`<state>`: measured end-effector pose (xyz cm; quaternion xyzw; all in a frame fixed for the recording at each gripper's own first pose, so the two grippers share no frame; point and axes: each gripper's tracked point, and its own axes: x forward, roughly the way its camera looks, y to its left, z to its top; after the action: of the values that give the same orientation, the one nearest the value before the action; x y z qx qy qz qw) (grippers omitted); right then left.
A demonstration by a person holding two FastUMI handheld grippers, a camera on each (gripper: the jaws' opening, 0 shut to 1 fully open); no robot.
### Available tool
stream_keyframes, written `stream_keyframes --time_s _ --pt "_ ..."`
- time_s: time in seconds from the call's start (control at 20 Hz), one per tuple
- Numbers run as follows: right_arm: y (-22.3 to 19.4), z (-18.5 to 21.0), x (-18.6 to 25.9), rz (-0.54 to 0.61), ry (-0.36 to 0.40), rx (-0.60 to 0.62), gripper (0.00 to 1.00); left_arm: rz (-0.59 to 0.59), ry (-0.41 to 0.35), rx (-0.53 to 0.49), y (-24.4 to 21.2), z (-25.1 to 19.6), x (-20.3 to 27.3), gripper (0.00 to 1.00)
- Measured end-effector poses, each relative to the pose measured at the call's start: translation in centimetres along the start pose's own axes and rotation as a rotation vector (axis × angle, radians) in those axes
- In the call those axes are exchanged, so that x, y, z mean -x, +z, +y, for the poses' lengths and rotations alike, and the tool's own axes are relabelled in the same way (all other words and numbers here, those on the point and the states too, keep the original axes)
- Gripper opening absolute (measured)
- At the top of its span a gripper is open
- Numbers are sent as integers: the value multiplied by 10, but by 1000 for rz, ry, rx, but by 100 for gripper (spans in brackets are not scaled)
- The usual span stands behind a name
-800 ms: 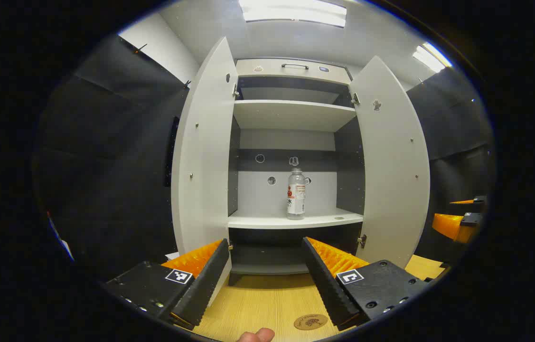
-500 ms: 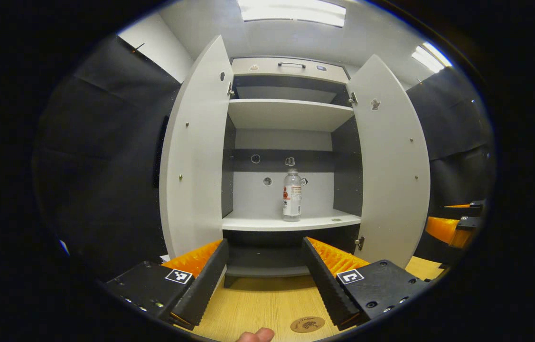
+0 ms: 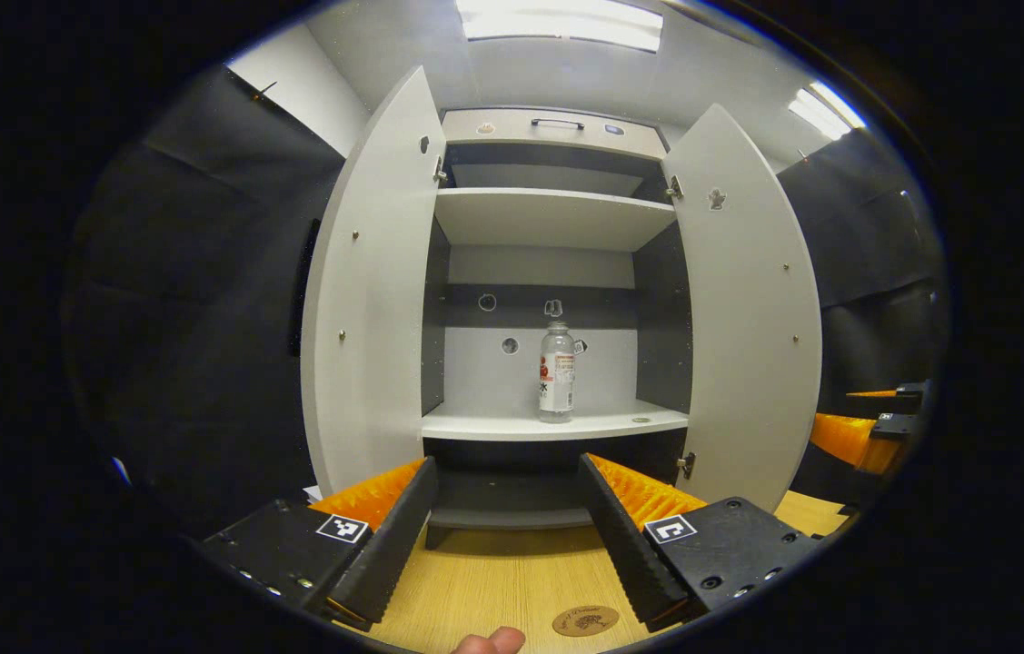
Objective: Grasp the bottle in the cabinet with the left hand and place it on the coaster, then close the right door with the right hand and the left door with the left hand.
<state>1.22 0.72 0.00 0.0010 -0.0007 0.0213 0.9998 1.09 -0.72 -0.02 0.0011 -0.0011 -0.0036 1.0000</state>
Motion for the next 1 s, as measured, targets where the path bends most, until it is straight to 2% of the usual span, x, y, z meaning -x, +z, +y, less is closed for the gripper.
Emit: stream_keyframes --time_s 0.55,1.0 --pt "3 1 1 4 -4 -21 83 -7 -34 -3 -2 -10 -2 95" --pt "0 3 -3 14 -9 -15 83 13 -71 -26 -7 -18 -25 95"
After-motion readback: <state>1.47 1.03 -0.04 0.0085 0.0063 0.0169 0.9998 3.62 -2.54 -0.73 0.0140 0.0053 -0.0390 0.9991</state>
